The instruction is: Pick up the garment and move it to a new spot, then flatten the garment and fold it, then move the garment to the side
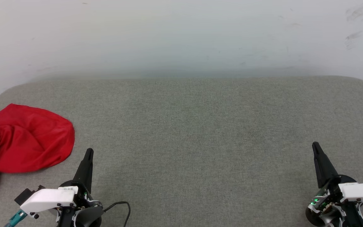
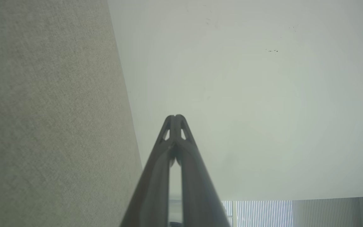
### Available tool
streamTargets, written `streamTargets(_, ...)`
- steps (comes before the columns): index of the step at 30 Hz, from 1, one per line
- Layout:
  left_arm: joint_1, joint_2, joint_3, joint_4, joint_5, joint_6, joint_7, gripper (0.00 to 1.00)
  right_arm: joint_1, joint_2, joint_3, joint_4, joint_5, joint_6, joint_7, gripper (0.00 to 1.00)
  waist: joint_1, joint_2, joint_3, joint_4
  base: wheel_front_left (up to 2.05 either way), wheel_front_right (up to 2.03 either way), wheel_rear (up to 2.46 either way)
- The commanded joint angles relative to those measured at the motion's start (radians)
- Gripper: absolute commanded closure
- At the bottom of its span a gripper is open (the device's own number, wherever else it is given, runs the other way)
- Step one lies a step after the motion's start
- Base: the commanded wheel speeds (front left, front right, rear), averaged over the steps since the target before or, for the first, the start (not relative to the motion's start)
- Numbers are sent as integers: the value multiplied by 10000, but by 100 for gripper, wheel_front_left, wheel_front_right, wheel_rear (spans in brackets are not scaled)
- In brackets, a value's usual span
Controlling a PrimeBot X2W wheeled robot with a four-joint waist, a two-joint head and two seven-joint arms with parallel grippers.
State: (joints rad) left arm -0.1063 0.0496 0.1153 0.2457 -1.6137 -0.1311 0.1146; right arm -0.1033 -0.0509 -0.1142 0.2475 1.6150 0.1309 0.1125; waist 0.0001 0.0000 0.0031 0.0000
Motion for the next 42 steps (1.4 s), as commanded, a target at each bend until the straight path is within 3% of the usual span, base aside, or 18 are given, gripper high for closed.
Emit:
streamTargets(1,-52,-22,21,-9,15,-37,18,100,-129,7,13,5,-45,-3,13,100,-1,0,0,0,0,0,0)
streamTargets(23,1,-2,-6,6,1,2,-2,100,2,0,3,5,-2,0,-5,100,0,0,0,0,0,0,0)
streamTargets(24,32,-4,-24,69,2,4,-9,0,49,4,6,61,-2,0,-10,0,-1,0,0,0,0,0,0)
streamTargets(42,100,-3,-912,-567,373,5,-840,0,412,-83,484,-726,-330,0,-755,0,0,0,-1,12,0,0,0)
